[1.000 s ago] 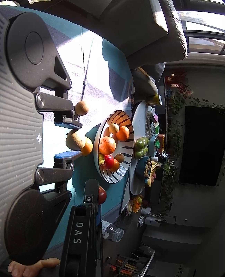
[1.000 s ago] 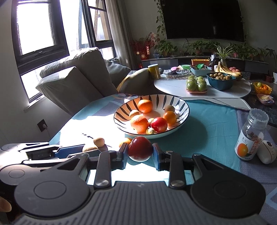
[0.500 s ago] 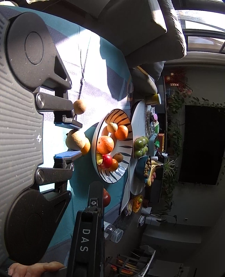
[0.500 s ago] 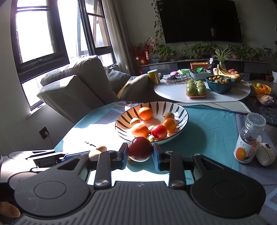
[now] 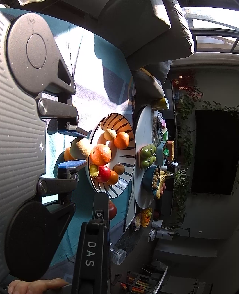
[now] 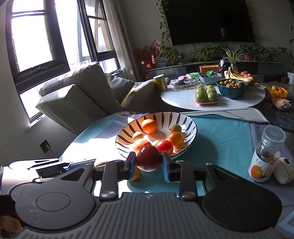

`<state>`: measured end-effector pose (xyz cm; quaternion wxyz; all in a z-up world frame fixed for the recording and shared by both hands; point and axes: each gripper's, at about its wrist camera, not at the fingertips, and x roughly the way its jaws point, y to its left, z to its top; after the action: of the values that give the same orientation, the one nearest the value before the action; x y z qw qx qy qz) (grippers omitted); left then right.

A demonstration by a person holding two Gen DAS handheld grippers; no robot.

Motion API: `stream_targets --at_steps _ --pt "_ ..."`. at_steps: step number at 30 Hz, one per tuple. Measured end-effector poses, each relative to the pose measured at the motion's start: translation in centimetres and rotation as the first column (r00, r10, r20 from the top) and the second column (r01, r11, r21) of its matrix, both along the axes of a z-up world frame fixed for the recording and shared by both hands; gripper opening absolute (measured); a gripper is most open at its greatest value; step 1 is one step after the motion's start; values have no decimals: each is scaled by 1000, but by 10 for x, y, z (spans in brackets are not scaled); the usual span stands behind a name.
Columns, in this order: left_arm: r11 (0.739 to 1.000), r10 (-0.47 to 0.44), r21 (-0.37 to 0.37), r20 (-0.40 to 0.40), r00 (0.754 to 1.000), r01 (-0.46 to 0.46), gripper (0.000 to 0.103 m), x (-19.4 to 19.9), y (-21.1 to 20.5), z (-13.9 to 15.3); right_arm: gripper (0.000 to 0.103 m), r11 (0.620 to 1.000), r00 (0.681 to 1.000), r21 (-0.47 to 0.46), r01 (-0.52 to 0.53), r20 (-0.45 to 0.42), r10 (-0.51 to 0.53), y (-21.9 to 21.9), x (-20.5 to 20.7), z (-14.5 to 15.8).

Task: Organize fruits
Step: 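Carry the pale fruit with the left tool while the right carries the tomato over the bowl, then open the left tool over the bowl while the right tool releases the tomato into it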

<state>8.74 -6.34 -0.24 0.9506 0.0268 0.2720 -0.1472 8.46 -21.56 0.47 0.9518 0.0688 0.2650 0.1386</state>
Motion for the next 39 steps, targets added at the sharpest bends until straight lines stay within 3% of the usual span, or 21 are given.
stream_targets --at_steps 11,39 --pt "1000 -11 7 32 999 11 25 27 -6 1 80 1000 1000 5 25 -9 -25 -8 19 -1" --pt "999 40 2 -3 999 -40 26 90 -5 -16 80 998 998 6 60 -27 -60 -18 52 -10"
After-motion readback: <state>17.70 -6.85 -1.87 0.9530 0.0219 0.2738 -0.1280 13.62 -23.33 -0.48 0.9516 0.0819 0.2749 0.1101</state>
